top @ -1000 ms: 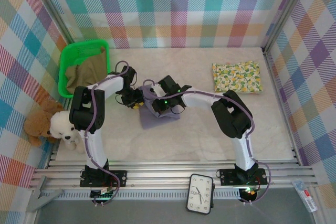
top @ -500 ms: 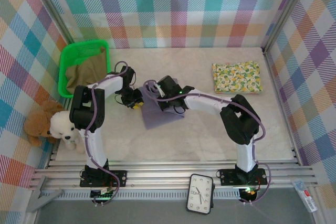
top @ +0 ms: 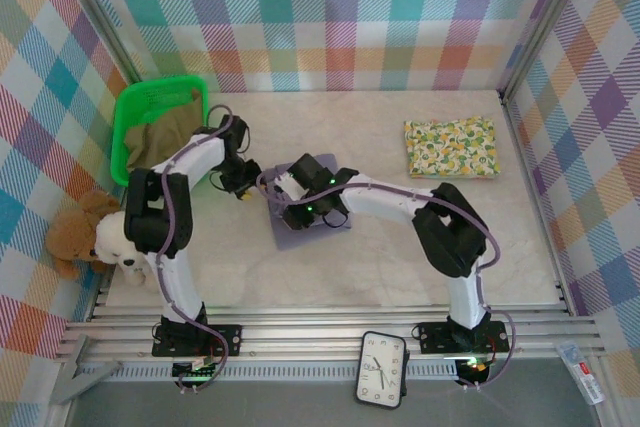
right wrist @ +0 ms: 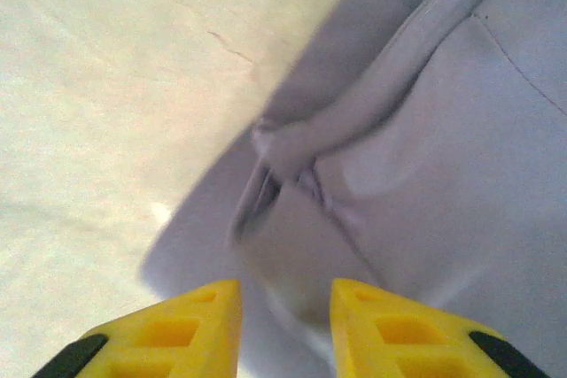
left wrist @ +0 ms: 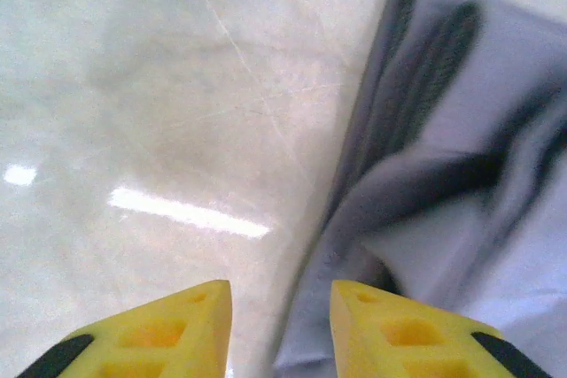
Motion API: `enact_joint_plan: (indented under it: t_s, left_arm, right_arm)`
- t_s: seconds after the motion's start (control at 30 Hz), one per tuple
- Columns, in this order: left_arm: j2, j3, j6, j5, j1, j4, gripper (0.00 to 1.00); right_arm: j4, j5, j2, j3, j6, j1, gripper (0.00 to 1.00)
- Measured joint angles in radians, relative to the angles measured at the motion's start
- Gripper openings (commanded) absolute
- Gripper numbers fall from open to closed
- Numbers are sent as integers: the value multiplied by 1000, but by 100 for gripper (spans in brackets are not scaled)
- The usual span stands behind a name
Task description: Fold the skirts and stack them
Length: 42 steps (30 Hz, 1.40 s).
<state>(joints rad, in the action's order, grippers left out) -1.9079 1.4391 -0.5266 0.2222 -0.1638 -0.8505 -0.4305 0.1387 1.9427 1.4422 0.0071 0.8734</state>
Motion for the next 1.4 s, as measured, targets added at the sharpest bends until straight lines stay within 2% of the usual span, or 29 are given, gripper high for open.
enact_joint_plan:
  t_s: [0.1, 0.13, 0.2, 0.3, 0.53, 0.67, 0.83, 1.0, 1.07, 1.2, 1.3, 1.37, 1.4]
  left_arm:
    - [95, 0, -6, -10, 1, -14, 36]
    - [116, 0, -10, -5, -2, -11, 36]
    - [146, -3, -32, 23, -19, 6, 35]
    - [143, -16, -70, 87, -74, 58, 34]
    - [42, -30, -170, 209, -249, 194, 32]
    - [-9, -84, -212, 232, -286, 241, 29]
    - [-53, -138, -208, 230, -287, 247, 29]
    - [-55, -130, -76, 200, -274, 195, 33]
    - [-60, -115, -17, 196, -252, 171, 33]
    - [-97, -47, 106, 220, -174, 129, 36]
    - [-101, -6, 165, 241, -131, 115, 48]
    - [-85, -1, 187, 257, -115, 121, 55]
    - [-69, -3, 190, 260, -112, 120, 61]
  right_arm:
    - [27, 116, -47, 0, 34, -67, 31]
    - [46, 140, -52, 0, 51, -96, 27]
    - [76, 168, -43, 13, 106, -167, 14]
    - [65, 165, 42, 116, 171, -245, 1]
    - [-6, 132, 313, 393, 278, -274, 0]
    - [-72, 119, 396, 457, 339, -281, 0]
    - [-67, 91, 364, 344, 451, -304, 0]
    - [14, 56, 167, 34, 609, -332, 0]
    - [95, 70, 70, -127, 700, -331, 6]
    - [317, 117, -97, -418, 911, -290, 26]
    - [395, 135, -150, -485, 977, -248, 35]
    - [406, 135, -174, -485, 961, -256, 49]
    - [407, 138, -184, -480, 936, -273, 50]
